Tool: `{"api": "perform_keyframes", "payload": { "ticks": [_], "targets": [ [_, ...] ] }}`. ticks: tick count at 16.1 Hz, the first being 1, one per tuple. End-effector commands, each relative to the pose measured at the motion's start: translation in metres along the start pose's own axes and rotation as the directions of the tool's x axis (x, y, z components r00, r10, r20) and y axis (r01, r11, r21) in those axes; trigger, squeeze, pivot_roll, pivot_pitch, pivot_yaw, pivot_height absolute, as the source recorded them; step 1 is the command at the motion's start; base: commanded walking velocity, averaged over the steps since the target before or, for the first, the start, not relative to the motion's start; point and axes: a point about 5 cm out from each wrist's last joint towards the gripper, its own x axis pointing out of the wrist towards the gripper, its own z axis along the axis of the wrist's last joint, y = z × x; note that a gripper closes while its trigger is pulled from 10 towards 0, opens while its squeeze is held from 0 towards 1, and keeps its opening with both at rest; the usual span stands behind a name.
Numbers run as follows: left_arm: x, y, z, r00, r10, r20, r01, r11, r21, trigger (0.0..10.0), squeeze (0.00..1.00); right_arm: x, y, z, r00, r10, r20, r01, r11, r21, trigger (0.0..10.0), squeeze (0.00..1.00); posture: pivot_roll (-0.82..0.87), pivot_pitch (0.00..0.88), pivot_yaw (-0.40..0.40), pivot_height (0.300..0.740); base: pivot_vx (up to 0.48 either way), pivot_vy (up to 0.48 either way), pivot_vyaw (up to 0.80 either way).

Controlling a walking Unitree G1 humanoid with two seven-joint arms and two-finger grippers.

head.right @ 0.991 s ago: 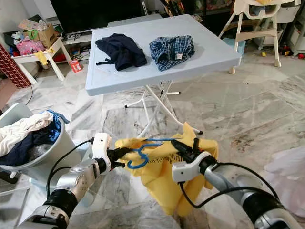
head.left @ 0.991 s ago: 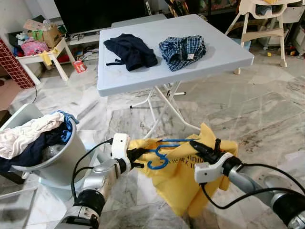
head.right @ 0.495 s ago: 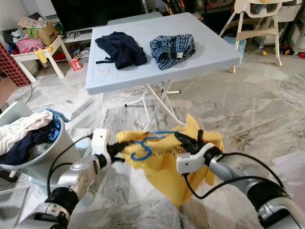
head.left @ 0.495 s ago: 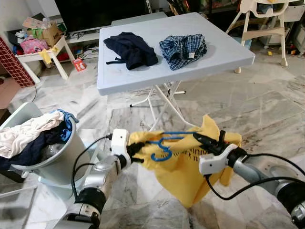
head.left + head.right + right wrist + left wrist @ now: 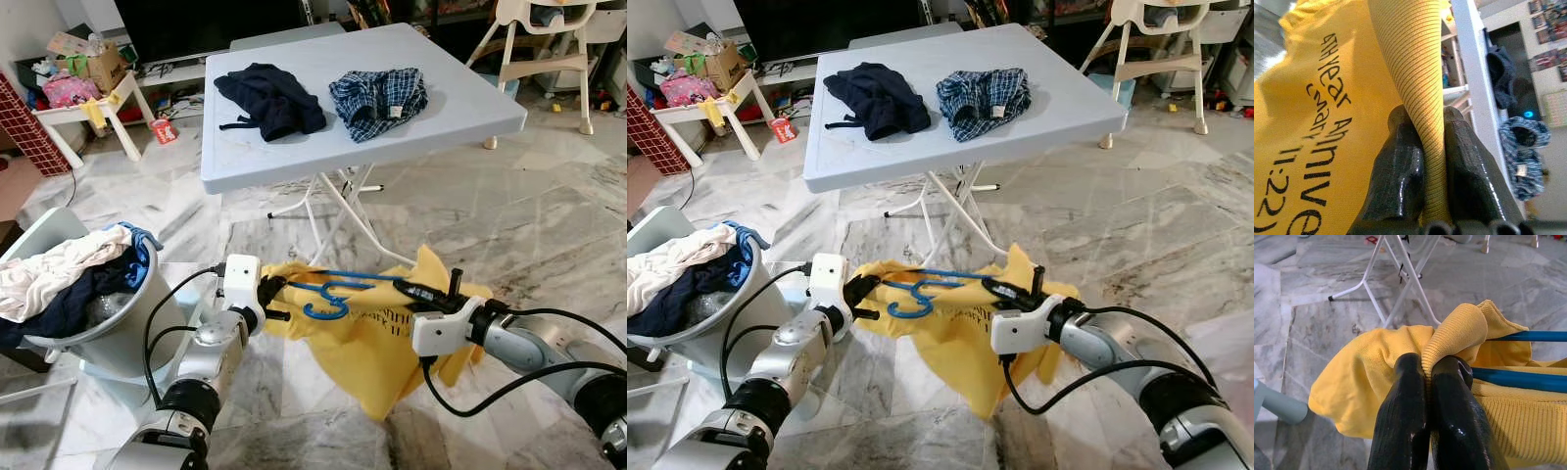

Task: Hang hanger

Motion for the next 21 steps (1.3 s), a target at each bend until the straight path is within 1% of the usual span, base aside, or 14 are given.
{"api": "perform_keyframes", "payload": {
  "ticks": [1,4,6,8,9,10,12,13,16,17,18,19,20,21],
  "targets": [
    [-0.035,0.094,-0.008,0.907,0.419,-0.054,-0.417,0.908,0.034,0.0,0.0,-0.052,-0.024,-0.047,0.971,-0.075,-0.226,0.089,0.995,0.053,10.0,0.0,-0.2,0.023,0.157,0.74,0.0,0.0,0.0],
    [-0.037,0.1,-0.008,0.894,0.446,-0.049,-0.444,0.895,0.046,0.0,0.0,-0.062,-0.029,-0.052,0.967,-0.049,-0.252,0.072,0.994,0.082,10.0,0.0,-0.2,0.024,0.157,0.74,0.0,0.0,0.0],
    [-0.039,0.103,-0.007,0.883,0.467,-0.043,-0.464,0.884,0.056,0.0,0.0,-0.068,-0.031,-0.058,0.958,-0.023,-0.286,0.045,0.996,0.071,10.0,0.0,-0.2,0.025,0.157,0.74,0.0,0.0,0.0],
    [-0.038,0.102,-0.006,0.889,0.456,-0.029,-0.453,0.888,0.079,0.0,0.0,-0.066,-0.03,-0.057,0.957,-0.015,-0.289,0.034,0.998,0.062,10.0,0.0,-0.2,0.026,0.157,0.74,0.0,0.0,0.0],
    [-0.035,0.097,-0.005,0.901,0.433,-0.017,-0.429,0.898,0.101,0.0,0.0,-0.06,-0.029,-0.053,0.963,-0.019,-0.268,0.041,0.996,0.077,10.0,0.0,-0.19,0.026,0.156,0.74,0.0,0.0,0.0],
    [-0.026,0.078,-0.002,0.941,0.339,0.006,-0.336,0.928,0.163,0.0,0.0,-0.039,-0.023,-0.035,0.984,-0.017,-0.177,0.042,0.99,0.135,10.0,0.0,-0.19,0.025,0.154,0.74,0.0,0.0,0.0],
    [-0.021,0.066,0.0,0.96,0.279,0.018,-0.277,0.939,0.204,0.0,0.0,-0.025,-0.017,-0.023,0.992,-0.018,-0.126,0.038,0.986,0.165,10.0,0.0,-0.19,0.025,0.156,0.74,0.0,0.0,0.0],
    [-0.019,0.061,0.001,0.965,0.26,0.027,-0.259,0.942,0.215,0.0,0.0,-0.019,-0.013,-0.018,0.994,-0.016,-0.111,0.035,0.985,0.17,10.0,0.0,-0.19,0.025,0.156,0.74,0.0,0.0,0.0],
    [-0.017,0.06,0.003,0.964,0.263,0.03,-0.263,0.94,0.215,0.0,0.0,-0.015,-0.009,-0.015,0.994,-0.003,-0.11,0.021,0.987,0.158,10.0,0.0,-0.19,0.023,0.153,0.74,0.0,0.0,0.0],
    [-0.018,0.061,0.003,0.962,0.272,0.032,-0.272,0.939,0.212,0.0,0.58,-0.013,-0.009,-0.015,0.992,-0.013,-0.127,0.032,0.988,0.153,10.0,0.0,-0.19,0.023,0.152,0.74,0.0,0.0,0.0],
    [-0.018,0.063,0.002,0.955,0.296,0.025,-0.295,0.935,0.195,0.0,0.8,-0.009,-0.012,-0.015,0.985,-0.063,-0.162,0.087,0.985,0.15,10.0,0.0,-0.19,0.024,0.152,0.74,0.0,0.0,0.0],
    [-0.018,0.064,0.002,0.956,0.292,0.022,-0.291,0.938,0.187,0.0,0.74,-0.007,-0.013,-0.015,0.982,-0.078,-0.169,0.104,0.983,0.15,10.0,0.0,-0.19,0.023,0.152,0.74,0.0,0.0,0.0],
    [-0.019,0.064,0.001,0.957,0.288,0.02,-0.287,0.94,0.185,0.0,1.0,-0.005,-0.013,-0.013,0.982,-0.085,-0.168,0.111,0.982,0.152,10.0,0.0,-0.19,0.024,0.151,0.74,0.0,0.0,0.0],
    [-0.018,0.063,0.001,0.957,0.289,0.021,-0.287,0.94,0.182,0.1,1.0,-0.004,-0.012,-0.011,0.984,-0.081,-0.16,0.106,0.982,0.153,10.0,0.0,-0.19,0.023,0.15,0.74,0.0,0.0,0.0]
  ]
}}
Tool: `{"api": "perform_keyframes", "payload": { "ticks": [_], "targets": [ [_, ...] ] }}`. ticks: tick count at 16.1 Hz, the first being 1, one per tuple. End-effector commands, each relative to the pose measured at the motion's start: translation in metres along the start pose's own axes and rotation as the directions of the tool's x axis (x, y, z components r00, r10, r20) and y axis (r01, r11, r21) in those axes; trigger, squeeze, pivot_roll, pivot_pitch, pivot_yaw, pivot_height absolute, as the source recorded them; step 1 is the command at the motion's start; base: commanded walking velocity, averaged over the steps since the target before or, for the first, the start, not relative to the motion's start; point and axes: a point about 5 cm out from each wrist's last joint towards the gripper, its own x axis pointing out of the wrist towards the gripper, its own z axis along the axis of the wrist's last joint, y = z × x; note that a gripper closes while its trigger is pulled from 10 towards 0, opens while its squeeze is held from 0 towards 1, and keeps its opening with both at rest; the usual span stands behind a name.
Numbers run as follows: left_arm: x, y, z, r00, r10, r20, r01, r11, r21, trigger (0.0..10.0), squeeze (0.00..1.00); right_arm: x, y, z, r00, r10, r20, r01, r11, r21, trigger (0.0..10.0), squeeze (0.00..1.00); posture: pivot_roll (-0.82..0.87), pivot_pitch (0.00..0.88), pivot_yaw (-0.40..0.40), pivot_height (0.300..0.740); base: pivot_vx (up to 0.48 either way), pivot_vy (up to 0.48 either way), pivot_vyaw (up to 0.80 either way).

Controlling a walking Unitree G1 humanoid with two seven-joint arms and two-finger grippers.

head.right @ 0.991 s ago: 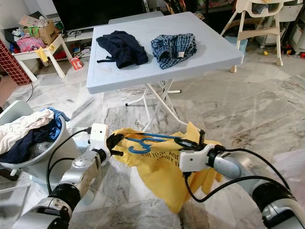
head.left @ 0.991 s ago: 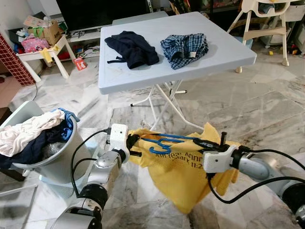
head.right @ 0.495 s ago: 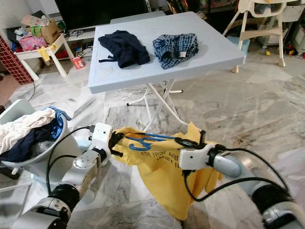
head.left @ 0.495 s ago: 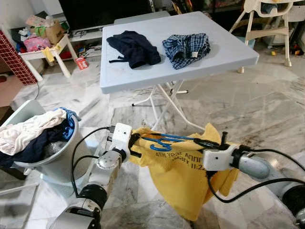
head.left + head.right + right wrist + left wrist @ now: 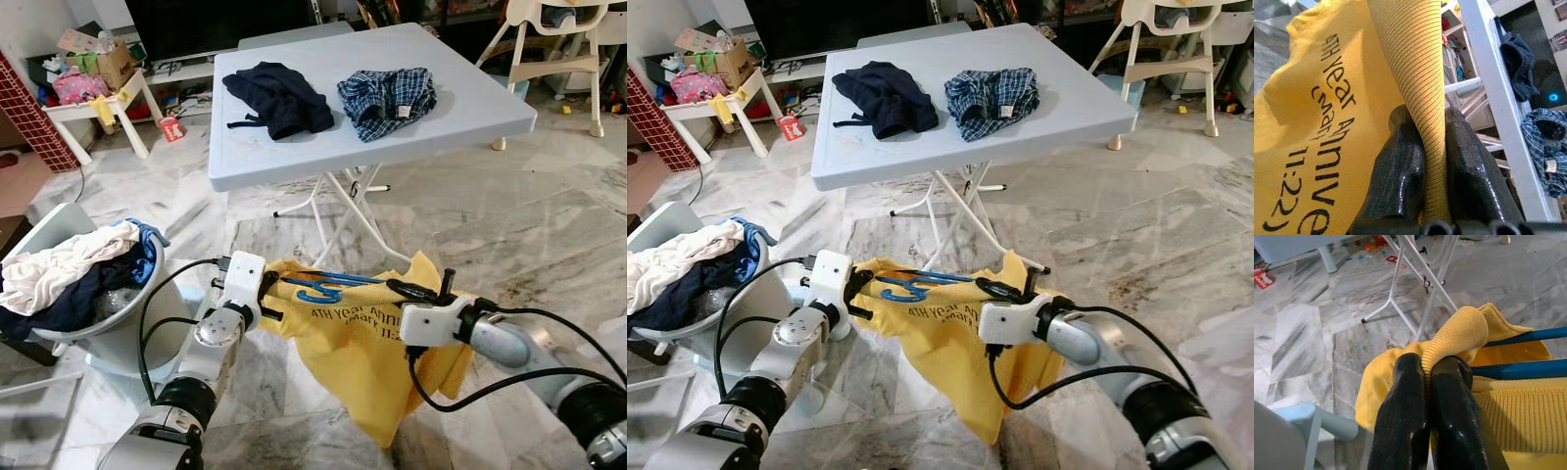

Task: Hang hanger

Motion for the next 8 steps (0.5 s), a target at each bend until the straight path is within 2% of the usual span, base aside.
{"api": "perform_keyframes", "payload": {
  "ticks": [1,2,3,4,5,6,7,8],
  "targets": [
    [-0.016,0.056,-0.018,0.97,0.228,-0.084,-0.231,0.973,-0.021,0.1,1.0,-0.016,-0.016,-0.021,0.99,-0.086,-0.111,0.088,0.996,0.016,10.0,0.0,-0.19,0.023,0.15,0.74,0.0,0.0,0.0],
    [-0.016,0.055,-0.018,0.972,0.22,-0.083,-0.223,0.974,-0.026,3.7,1.0,-0.016,-0.016,-0.02,0.991,-0.085,-0.108,0.087,0.996,0.014,10.0,0.0,-0.19,0.023,0.149,0.74,0.0,0.0,0.0],
    [-0.016,0.055,-0.018,0.972,0.22,-0.083,-0.223,0.974,-0.026,3.7,1.0,-0.016,-0.016,-0.02,0.991,-0.085,-0.108,0.087,0.996,0.014,10.0,0.0,-0.19,0.023,0.149,0.74,0.0,0.0,0.0],
    [-0.016,0.053,-0.018,0.975,0.211,-0.075,-0.214,0.976,-0.027,10.0,1.0,-0.015,-0.016,-0.02,0.991,-0.086,-0.106,0.088,0.996,0.012,10.0,0.0,-0.19,0.023,0.149,0.74,0.0,0.0,0.0],
    [-0.015,0.05,-0.015,0.98,0.192,-0.043,-0.193,0.981,-0.013,10.0,1.0,-0.014,-0.018,-0.02,0.99,-0.092,-0.109,0.094,0.996,0.009,10.0,0.0,-0.19,0.022,0.148,0.74,0.0,0.0,0.0],
    [-0.016,0.043,-0.007,0.989,0.145,0.037,-0.146,0.988,0.045,10.0,1.0,-0.013,-0.022,-0.021,0.987,-0.107,-0.12,0.108,0.994,-0.001,10.0,0.0,-0.19,0.022,0.149,0.74,0.0,0.0,0.0],
    [-0.016,0.041,-0.004,0.989,0.128,0.071,-0.133,0.989,0.067,10.0,1.0,-0.012,-0.025,-0.022,0.985,-0.116,-0.131,0.116,0.993,-0.009,10.0,0.0,-0.19,0.021,0.15,0.74,0.0,0.0,0.0],
    [-0.021,0.038,0.004,0.979,0.109,0.17,-0.132,0.982,0.133,10.0,1.0,-0.011,-0.032,-0.027,0.972,-0.148,-0.183,0.145,0.989,-0.033,10.0,0.0,-0.19,0.02,0.149,0.74,0.0,0.0,0.0]
  ]
}}
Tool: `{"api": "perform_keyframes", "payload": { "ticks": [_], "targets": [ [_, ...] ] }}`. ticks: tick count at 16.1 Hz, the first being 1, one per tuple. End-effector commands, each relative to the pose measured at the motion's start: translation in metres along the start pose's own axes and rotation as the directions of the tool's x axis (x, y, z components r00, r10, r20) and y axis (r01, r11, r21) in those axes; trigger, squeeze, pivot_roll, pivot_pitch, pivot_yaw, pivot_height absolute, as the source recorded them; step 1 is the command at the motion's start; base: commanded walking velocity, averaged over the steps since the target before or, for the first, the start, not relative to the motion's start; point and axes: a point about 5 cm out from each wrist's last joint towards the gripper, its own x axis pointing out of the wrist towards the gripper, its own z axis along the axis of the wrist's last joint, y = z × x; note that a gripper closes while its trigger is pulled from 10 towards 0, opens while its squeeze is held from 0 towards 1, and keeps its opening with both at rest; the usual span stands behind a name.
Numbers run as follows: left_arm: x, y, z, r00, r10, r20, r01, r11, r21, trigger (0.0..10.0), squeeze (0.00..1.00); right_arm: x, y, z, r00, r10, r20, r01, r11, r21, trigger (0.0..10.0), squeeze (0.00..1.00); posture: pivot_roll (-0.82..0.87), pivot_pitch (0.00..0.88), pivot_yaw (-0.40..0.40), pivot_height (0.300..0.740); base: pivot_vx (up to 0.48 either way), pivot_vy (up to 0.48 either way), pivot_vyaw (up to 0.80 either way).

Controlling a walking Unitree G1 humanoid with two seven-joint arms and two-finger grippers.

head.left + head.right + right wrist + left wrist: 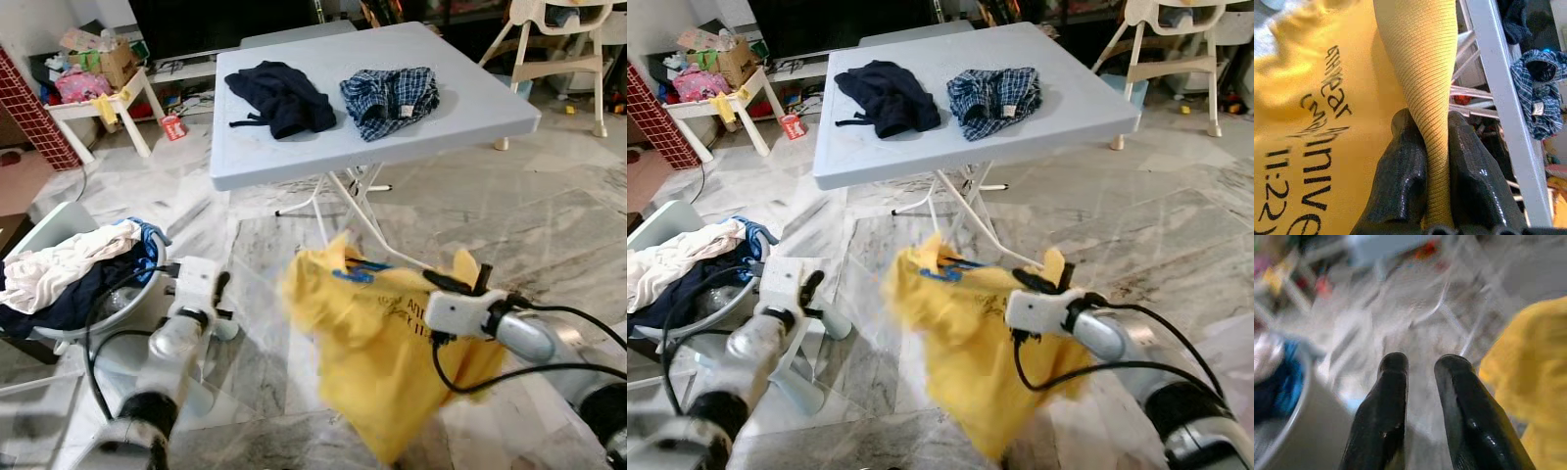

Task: Hang hanger

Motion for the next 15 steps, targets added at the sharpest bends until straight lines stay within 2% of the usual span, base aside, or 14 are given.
{"api": "perform_keyframes", "payload": {
  "ticks": [1,2,3,5,7,8,10,13,14,15],
  "targets": [
    [0.0,0.002,0.011,0.997,-0.006,0.082,0.001,0.999,0.053,10.0,1.0,0.005,-0.015,0.006,0.998,-0.067,0.015,0.068,0.998,-0.018,10.0,0.0,-0.18,0.02,0.149,0.74,0.0,0.0,0.0],
    [-0.001,0.001,0.011,0.996,-0.009,0.091,0.006,0.999,0.039,10.0,1.0,0.006,-0.015,0.008,0.997,-0.074,0.025,0.074,0.997,-0.004,10.0,0.0,-0.18,0.019,0.148,0.74,0.0,0.0,0.0],
    [-0.002,0.002,0.006,0.998,-0.002,0.06,0.001,1.0,0.024,10.0,1.0,0.008,-0.016,0.012,0.996,-0.081,0.048,0.08,0.997,0.018,10.0,0.0,-0.18,0.018,0.149,0.74,0.0,0.0,0.0],
    [-0.004,0.012,-0.003,1.0,0.012,0.017,-0.012,0.999,0.032,10.0,1.0,0.002,-0.018,0.021,0.99,-0.042,0.138,0.035,0.998,0.055,10.0,0.0,-0.18,0.015,0.151,0.74,0.0,0.0,0.0],
    [-0.007,0.02,-0.007,1.0,0.006,-0.005,-0.005,0.998,0.065,10.0,1.0,-0.005,-0.022,0.019,0.985,0.007,0.171,-0.018,0.998,0.063,10.0,0.0,-0.18,0.013,0.155,0.74,0.0,0.0,0.0],
    [-0.01,0.029,-0.013,0.999,-0.001,-0.033,0.004,0.997,0.08,10.0,1.0,-0.015,-0.028,0.017,0.978,0.059,0.198,-0.075,0.995,0.072,10.0,0.0,-0.19,0.011,0.158,0.74,0.0,0.0,0.0],
    [-0.024,0.038,-0.032,0.987,-0.106,-0.119,0.126,0.977,0.173,10.0,1.0,-0.03,-0.041,0.012,0.966,0.137,0.219,-0.167,0.978,0.123,10.0,0.0,-0.19,0.01,0.162,0.74,0.0,0.0,0.0],
    [-0.032,0.037,-0.04,0.974,-0.185,-0.131,0.208,0.96,0.189,10.0,1.0,-0.037,-0.043,0.011,0.949,0.204,0.239,-0.246,0.956,0.161,10.0,0.0,-0.19,0.008,0.161,0.74,0.0,0.0,0.0],
    [-0.034,0.026,-0.039,0.956,-0.272,-0.108,0.287,0.945,0.155,10.0,1.0,-0.039,-0.039,0.013,0.931,0.252,0.264,-0.309,0.929,0.204,10.0,0.0,-0.19,0.009,0.159,0.74,0.0,0.0,0.0],
    [-0.033,0.016,-0.039,0.942,-0.322,-0.093,0.333,0.929,0.161,10.0,1.0,-0.043,-0.032,0.018,0.901,0.315,0.3,-0.39,0.889,0.238,10.0,0.0,-0.19,0.009,0.158,0.74,0.0,0.0,0.0]
  ]
}}
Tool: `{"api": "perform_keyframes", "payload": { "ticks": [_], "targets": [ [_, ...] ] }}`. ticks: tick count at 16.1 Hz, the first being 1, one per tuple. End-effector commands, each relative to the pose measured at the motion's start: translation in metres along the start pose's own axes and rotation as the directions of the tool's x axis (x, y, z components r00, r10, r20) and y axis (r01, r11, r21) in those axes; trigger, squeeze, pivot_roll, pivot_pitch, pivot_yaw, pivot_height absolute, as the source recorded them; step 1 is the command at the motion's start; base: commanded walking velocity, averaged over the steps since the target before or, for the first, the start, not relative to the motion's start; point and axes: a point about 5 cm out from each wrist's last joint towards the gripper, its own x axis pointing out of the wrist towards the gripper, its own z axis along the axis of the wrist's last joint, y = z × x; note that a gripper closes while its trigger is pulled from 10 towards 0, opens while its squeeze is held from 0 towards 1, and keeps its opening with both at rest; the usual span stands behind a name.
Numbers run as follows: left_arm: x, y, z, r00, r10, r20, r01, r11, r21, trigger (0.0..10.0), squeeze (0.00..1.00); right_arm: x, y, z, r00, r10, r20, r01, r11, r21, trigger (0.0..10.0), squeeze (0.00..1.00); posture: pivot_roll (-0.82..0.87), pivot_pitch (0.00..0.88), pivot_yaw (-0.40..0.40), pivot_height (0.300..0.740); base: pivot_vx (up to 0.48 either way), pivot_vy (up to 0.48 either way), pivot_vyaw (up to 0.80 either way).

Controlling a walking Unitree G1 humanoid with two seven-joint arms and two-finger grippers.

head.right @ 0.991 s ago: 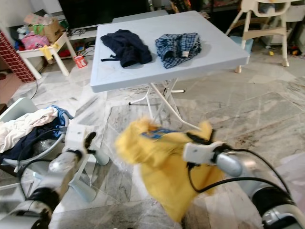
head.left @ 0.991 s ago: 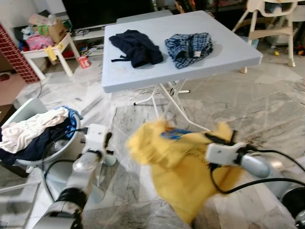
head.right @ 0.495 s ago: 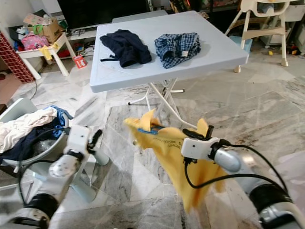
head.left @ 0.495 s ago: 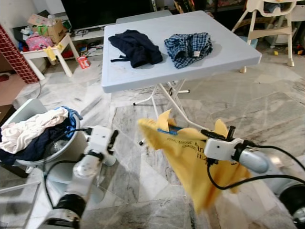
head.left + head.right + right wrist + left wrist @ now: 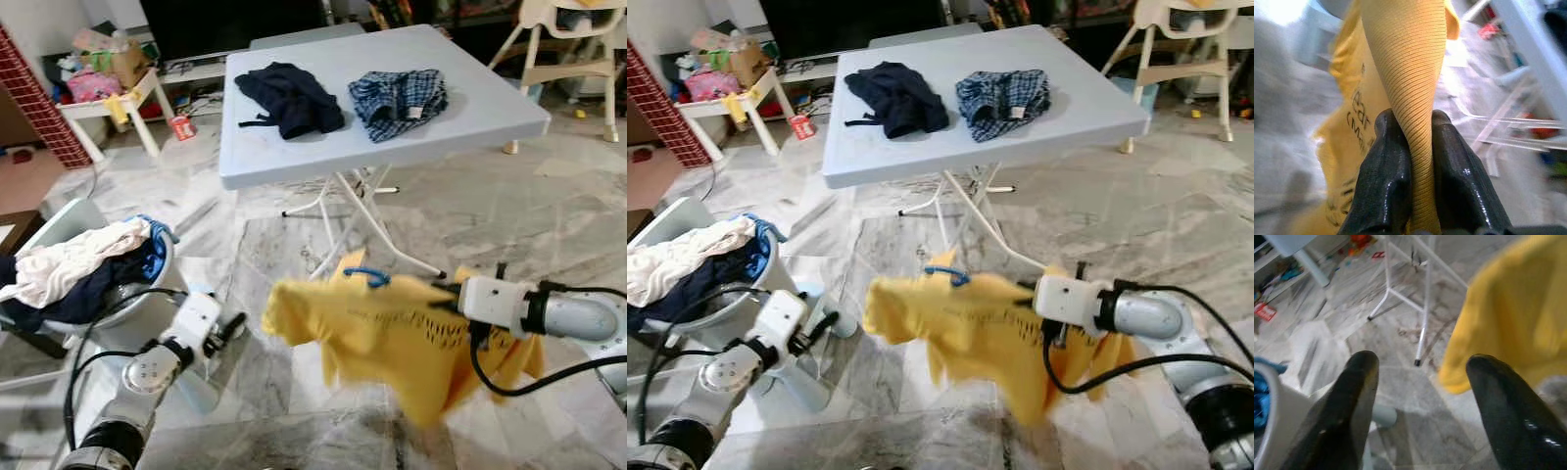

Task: Hang hanger

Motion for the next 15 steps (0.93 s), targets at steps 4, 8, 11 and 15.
{"api": "perform_keyframes", "payload": {
  "ticks": [4,8,11,15],
  "targets": [
    [0.007,-0.032,0.004,0.985,-0.168,0.039,0.167,0.985,0.038,10.0,1.0,0.0,0.018,0.017,0.983,0.147,0.105,-0.157,0.983,0.09,10.0,0.0,-0.2,0.01,0.163,0.74,0.0,0.0,0.0],
    [0.006,-0.051,-0.002,0.961,-0.275,0.019,0.274,0.961,0.045,10.0,1.0,-0.006,0.018,0.019,0.982,0.144,0.118,-0.162,0.975,0.153,10.0,0.0,-0.21,0.011,0.174,0.74,0.0,0.0,0.0],
    [0.003,-0.054,-0.01,0.944,-0.331,-0.014,0.331,0.943,-0.023,0.0,1.0,-0.009,0.017,0.018,0.985,0.134,0.108,-0.15,0.974,0.167,10.0,0.0,-0.21,0.011,0.171,0.74,0.0,0.0,0.0],
    [-0.002,-0.051,-0.017,0.941,-0.336,-0.039,0.332,0.94,-0.077,0.0,0.0,-0.011,0.01,0.017,0.99,0.109,0.086,-0.122,0.978,0.169,10.0,0.0,-0.2,0.01,0.165,0.74,0.0,0.0,0.0]
  ]
}}
